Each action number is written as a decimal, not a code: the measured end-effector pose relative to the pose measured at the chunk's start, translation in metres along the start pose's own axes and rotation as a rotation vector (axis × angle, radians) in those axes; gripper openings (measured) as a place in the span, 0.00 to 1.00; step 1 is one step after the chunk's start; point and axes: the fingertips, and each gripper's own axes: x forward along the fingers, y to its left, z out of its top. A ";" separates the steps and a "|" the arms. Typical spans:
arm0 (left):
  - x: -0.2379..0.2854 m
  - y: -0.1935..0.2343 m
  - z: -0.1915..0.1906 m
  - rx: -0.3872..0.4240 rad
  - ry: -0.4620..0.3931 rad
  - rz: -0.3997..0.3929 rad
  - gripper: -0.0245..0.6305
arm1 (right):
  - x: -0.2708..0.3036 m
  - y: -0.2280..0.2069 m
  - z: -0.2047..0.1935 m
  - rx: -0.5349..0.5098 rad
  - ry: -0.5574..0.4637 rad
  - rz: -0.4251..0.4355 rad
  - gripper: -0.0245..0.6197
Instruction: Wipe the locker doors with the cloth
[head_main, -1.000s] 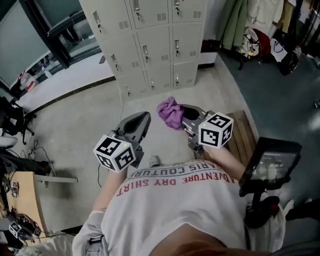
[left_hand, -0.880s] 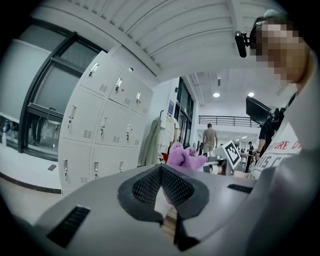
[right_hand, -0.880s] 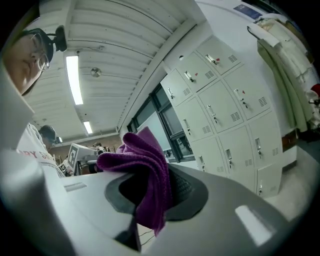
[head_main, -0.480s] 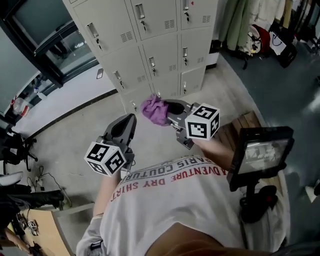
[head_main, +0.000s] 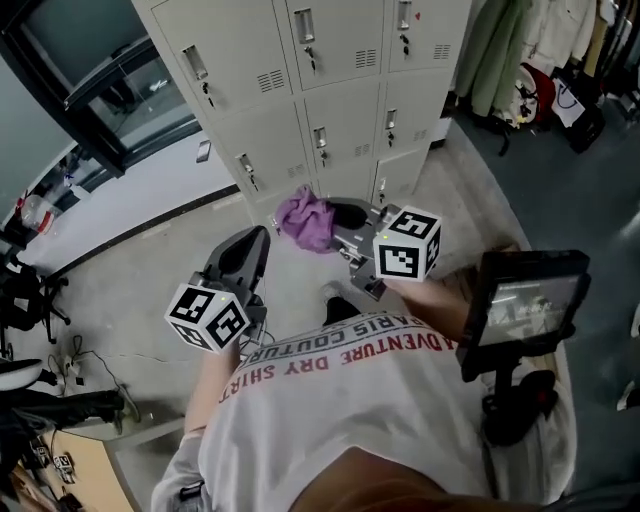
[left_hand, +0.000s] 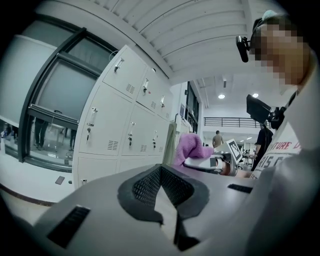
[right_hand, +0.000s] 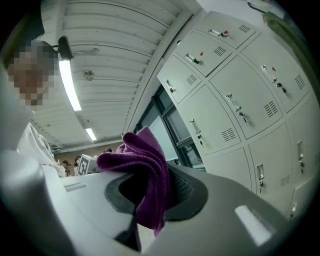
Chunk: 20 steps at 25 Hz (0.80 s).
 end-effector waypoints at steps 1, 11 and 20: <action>0.009 0.010 0.003 0.004 -0.002 0.001 0.04 | 0.007 -0.011 0.005 -0.010 -0.002 -0.004 0.14; 0.108 0.144 0.059 0.017 -0.019 0.061 0.04 | 0.109 -0.152 0.078 -0.012 -0.036 -0.002 0.14; 0.154 0.230 0.114 0.025 -0.053 0.088 0.04 | 0.193 -0.209 0.127 -0.075 0.014 0.037 0.14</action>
